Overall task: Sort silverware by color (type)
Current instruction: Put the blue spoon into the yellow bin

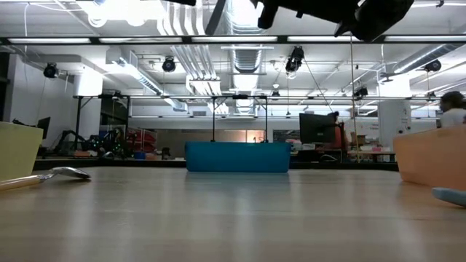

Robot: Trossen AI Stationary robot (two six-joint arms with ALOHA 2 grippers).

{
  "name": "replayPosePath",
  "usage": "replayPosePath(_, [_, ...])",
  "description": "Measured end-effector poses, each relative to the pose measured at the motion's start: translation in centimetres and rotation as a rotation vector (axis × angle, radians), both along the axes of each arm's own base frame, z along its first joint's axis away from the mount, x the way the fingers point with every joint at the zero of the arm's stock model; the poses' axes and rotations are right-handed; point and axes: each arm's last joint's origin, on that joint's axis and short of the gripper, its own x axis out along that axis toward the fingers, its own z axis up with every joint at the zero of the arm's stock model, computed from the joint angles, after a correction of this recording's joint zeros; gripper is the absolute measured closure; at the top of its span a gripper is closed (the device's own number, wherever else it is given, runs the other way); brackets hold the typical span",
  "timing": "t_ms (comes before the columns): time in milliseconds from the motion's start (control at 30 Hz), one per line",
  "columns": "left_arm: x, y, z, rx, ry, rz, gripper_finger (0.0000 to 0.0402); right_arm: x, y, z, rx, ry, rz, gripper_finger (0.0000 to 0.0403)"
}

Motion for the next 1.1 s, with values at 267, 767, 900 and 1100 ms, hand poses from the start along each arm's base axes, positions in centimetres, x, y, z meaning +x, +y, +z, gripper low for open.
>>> replayPosePath(267, [1.1, -0.6, -1.5, 0.083, 0.082, -0.003, 0.0207, 0.1, -0.2, 0.5, -0.006, -0.026, -0.008, 0.0394])
replayPosePath(767, [1.9, -0.5, -1.4, 0.107, 0.003, 0.118, 0.0207, 0.4, -0.5, 0.0, 0.112, -0.016, -0.085, 0.0394])
replayPosePath(900, [2.8, -0.3, -1.4, 0.138, 0.013, 0.117, 0.0207, 0.4, -0.4, 0.0, 0.111, -0.020, -0.083, 0.0394])
replayPosePath(1100, [4.0, 0.1, -1.6, 0.201, 0.065, 0.112, 0.0207, 0.4, -0.4, 0.0, 0.095, -0.019, -0.086, 0.0394])
